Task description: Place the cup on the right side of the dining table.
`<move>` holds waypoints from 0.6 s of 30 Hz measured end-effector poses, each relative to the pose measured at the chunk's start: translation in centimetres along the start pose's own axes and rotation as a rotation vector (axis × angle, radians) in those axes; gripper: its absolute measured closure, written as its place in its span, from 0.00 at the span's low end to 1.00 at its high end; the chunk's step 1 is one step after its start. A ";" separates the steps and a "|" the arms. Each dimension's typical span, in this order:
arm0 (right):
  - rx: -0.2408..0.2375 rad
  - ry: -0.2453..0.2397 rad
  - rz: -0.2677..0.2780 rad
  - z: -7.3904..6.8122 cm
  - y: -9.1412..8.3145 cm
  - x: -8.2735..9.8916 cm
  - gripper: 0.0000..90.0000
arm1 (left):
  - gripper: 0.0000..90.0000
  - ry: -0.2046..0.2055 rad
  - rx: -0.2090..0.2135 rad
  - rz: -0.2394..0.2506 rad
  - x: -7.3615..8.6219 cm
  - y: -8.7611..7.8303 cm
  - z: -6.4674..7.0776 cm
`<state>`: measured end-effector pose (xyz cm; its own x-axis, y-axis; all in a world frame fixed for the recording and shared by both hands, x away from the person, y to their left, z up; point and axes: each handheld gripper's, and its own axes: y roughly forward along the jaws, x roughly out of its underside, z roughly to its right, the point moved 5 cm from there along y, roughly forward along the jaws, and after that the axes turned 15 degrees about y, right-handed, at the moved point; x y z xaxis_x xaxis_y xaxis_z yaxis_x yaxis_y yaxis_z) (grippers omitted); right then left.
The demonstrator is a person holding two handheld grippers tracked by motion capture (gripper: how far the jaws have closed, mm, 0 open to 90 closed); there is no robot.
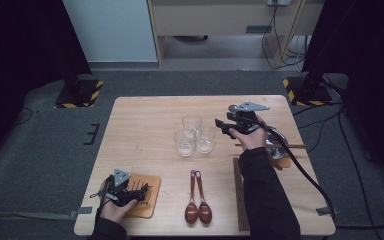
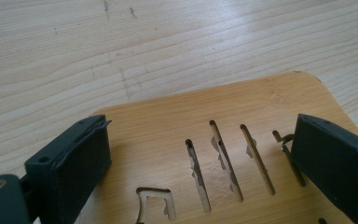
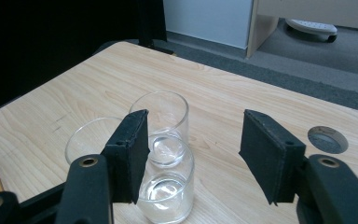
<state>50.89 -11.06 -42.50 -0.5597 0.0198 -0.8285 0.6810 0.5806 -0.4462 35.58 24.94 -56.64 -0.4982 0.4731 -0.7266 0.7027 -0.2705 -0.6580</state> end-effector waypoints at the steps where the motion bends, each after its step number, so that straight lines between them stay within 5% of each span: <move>1: 0.001 -0.007 -0.003 0.0 0.2 0.0 0.47 | 0.04 0.000 0.000 0.000 0.0 0.0 0.0; 18: 0.012 -0.026 -0.048 -1.0 2.8 0.0 0.48 | 0.04 0.000 0.001 0.000 0.0 0.0 0.0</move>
<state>52.32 -8.66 -43.41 -0.5793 -0.0290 -0.8146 0.6596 0.5704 -0.4895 35.58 24.95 -56.64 -0.4982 0.4731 -0.7266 0.7024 -0.2711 -0.6581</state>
